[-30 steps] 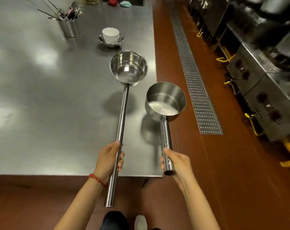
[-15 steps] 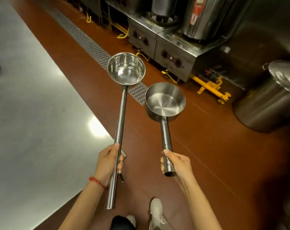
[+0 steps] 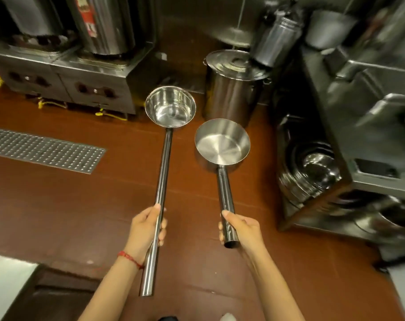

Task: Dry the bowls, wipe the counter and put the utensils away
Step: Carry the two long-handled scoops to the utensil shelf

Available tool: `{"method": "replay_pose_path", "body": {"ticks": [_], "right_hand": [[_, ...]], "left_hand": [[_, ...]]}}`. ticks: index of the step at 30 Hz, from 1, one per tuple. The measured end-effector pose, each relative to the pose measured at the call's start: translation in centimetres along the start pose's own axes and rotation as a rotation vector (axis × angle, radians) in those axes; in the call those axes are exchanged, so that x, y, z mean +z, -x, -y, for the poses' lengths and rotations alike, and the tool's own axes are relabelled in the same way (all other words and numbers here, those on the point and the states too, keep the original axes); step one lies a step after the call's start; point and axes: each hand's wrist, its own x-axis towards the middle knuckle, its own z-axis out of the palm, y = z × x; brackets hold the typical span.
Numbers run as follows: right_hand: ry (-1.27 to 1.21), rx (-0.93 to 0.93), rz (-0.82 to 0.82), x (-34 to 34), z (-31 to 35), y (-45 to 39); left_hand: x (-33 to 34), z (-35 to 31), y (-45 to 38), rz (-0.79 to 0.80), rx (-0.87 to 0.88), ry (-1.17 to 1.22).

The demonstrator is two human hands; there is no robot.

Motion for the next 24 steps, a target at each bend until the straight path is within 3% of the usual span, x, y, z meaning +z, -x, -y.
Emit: {"method": "replay_pose_path", "body": {"ticks": [11,24], "right_hand": [[-0.111,-0.056,-0.318,-23.9,5.7,2.0],[-0.270,-0.159,-0.624,-40.5,12.0,-2.0]], "left_hand": [[26.2,4.7,0.9,0.327,-0.068,-0.128],[50.6,4.3,-3.4,0.685,-0.088,-0.249]]}}
